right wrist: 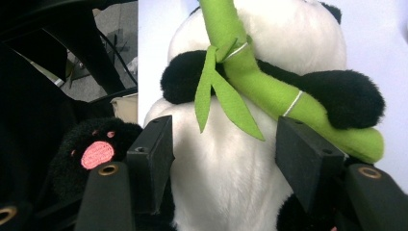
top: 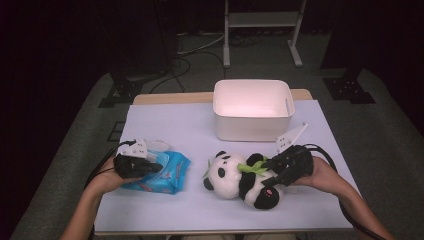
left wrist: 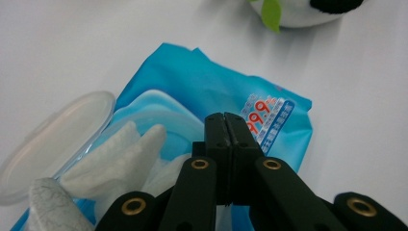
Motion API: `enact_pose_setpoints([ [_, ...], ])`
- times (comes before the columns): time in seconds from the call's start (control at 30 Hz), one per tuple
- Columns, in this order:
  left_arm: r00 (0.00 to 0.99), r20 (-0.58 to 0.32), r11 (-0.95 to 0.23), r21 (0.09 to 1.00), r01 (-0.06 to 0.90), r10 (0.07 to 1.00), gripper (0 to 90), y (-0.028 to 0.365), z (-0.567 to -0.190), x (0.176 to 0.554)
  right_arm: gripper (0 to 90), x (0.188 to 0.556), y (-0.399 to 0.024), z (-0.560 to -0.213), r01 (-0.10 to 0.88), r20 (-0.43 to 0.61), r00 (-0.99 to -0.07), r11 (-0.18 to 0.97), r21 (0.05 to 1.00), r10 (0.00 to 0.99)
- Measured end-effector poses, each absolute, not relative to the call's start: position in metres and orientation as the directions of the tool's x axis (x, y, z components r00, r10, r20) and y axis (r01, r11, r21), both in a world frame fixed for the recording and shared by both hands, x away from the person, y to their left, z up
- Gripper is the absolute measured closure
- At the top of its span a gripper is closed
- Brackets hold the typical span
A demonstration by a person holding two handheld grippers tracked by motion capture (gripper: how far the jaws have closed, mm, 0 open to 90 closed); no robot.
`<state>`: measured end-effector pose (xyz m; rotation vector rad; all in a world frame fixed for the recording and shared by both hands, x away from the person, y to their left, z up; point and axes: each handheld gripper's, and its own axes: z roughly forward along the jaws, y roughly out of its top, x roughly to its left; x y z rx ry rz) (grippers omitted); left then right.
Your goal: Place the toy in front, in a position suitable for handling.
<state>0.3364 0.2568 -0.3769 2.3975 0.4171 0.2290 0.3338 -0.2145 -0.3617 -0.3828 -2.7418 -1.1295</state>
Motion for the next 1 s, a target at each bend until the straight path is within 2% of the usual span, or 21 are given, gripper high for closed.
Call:
enact_pose_setpoints([
  [0.37, 0.943, 0.006, -0.712, 0.657, 0.248, 0.333, 89.7, 0.241, -0.372, 0.335, 37.9, 0.333, -0.215, -0.363, 0.289, 0.232, -0.957, 0.678, 0.676, 0.176],
  [1.0, 0.973, -0.021, -0.708, 0.682, 0.181, 0.229, 89.6, 0.191, -0.358, 0.337, 37.9, 0.331, -0.216, -0.364, 0.281, 0.221, -0.959, 0.678, 0.679, 0.176],
])
